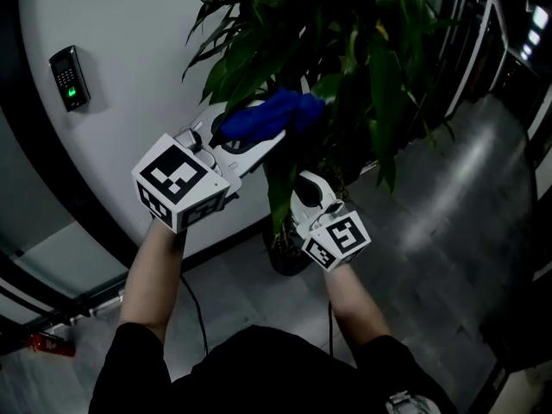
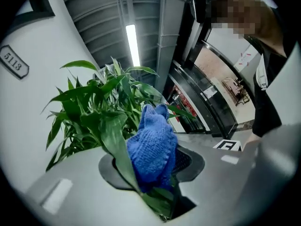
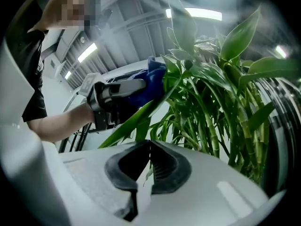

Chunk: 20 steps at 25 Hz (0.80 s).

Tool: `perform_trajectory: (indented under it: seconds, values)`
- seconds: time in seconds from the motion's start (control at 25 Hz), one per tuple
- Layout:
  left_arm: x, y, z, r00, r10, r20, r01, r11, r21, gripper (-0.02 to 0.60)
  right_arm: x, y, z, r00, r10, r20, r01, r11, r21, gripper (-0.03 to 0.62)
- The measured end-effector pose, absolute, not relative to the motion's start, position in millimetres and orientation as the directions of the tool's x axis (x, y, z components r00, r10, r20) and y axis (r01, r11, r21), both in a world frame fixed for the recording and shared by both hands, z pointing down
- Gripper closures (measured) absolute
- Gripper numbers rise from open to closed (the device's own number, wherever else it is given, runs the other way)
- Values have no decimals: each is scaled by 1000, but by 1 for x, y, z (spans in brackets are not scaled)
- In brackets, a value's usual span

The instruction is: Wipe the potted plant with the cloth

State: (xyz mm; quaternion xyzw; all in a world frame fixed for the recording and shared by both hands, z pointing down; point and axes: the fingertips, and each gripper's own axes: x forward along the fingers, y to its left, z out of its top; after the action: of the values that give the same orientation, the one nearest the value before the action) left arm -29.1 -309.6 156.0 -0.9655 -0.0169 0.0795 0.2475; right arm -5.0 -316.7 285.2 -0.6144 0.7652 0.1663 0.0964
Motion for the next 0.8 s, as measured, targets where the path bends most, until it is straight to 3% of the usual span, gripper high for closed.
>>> perform_trajectory:
  seconds: [0.44,0.8]
  values:
    - [-30,-281,223,996,88,-11,68,-841,-537,426,-18,-318,300,-216,-931,-296,-972,175,158,591]
    - [-38,-270,266,988,149,43,153,-890,-429,426,-17,-311,314,-184,-943,-278,-982,162,101,591]
